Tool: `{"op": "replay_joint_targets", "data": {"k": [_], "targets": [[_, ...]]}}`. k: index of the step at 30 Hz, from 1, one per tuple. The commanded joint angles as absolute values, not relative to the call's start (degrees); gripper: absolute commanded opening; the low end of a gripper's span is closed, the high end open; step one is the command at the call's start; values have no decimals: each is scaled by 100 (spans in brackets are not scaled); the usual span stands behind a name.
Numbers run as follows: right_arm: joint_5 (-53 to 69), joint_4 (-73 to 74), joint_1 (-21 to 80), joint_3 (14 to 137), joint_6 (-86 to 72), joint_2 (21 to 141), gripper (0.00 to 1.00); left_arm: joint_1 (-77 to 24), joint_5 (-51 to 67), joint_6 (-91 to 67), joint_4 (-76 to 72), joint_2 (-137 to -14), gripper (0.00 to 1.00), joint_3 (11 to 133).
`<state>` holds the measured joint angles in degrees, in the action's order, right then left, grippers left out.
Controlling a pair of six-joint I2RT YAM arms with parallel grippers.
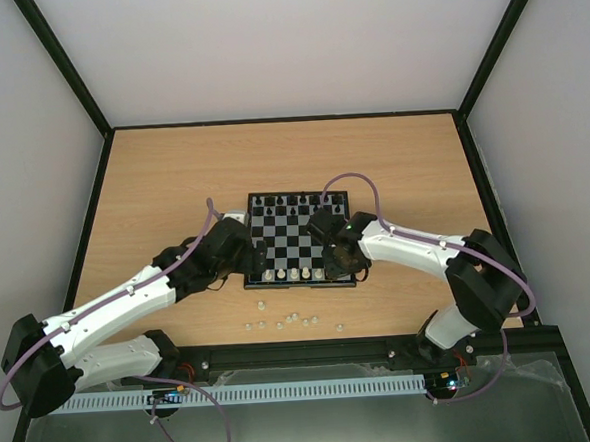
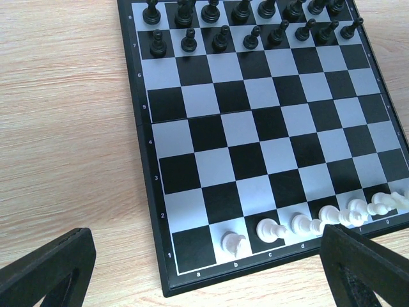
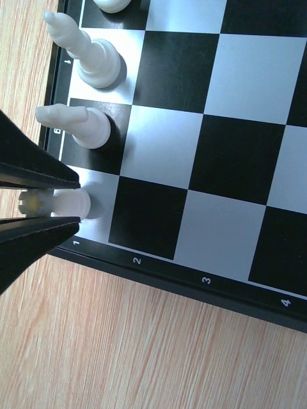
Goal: Set up the chess pieces on the board
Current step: Place the chess piece on the chessboard.
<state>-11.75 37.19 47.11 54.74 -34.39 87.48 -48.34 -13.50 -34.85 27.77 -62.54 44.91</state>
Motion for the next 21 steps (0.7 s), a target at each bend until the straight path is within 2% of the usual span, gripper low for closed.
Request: {"op": "replay_joint_targets", "data": {"k": [1, 21], "targets": [[-1152, 3834, 4655, 5601, -3309, 8867, 11, -4775, -1354, -3397, 2777, -6178, 99, 4388], [-1081, 3760, 4631, 5547, -3273, 9020, 16, -4698, -1279, -3343, 2717, -6258, 99, 4381]]}}
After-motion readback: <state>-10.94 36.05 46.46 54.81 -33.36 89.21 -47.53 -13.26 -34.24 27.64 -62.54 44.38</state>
